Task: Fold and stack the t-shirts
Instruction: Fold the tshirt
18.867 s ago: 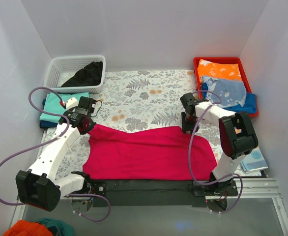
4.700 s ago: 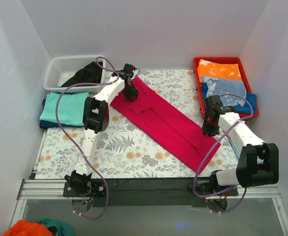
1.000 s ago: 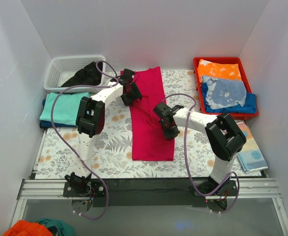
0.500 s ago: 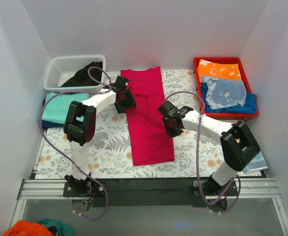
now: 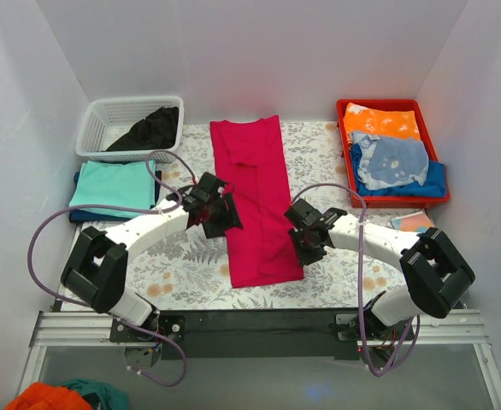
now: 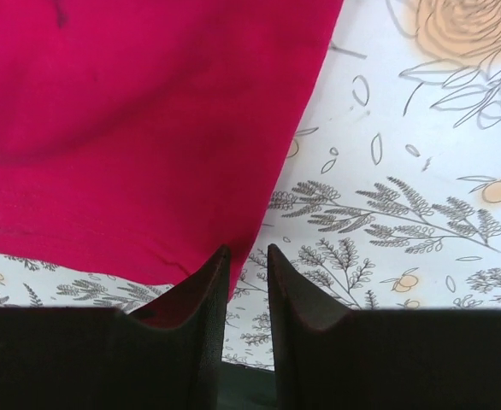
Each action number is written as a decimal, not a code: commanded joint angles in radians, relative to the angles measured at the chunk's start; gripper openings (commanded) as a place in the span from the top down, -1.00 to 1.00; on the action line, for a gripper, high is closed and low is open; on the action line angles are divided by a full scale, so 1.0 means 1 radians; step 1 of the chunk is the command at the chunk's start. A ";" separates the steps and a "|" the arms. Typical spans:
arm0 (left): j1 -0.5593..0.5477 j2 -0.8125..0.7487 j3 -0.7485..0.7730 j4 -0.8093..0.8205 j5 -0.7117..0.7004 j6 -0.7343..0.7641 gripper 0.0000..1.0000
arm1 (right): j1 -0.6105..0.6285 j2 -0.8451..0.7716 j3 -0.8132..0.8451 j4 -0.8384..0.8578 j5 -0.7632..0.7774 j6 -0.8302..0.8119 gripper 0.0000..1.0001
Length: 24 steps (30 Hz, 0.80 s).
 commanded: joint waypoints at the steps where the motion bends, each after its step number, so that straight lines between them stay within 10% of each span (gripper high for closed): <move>1: -0.077 -0.141 -0.158 -0.004 0.030 -0.132 -0.17 | 0.016 -0.056 -0.041 0.073 -0.059 0.033 0.36; 24: -0.225 -0.143 -0.364 0.074 0.063 -0.348 -0.18 | 0.027 -0.050 -0.201 0.136 -0.082 0.116 0.06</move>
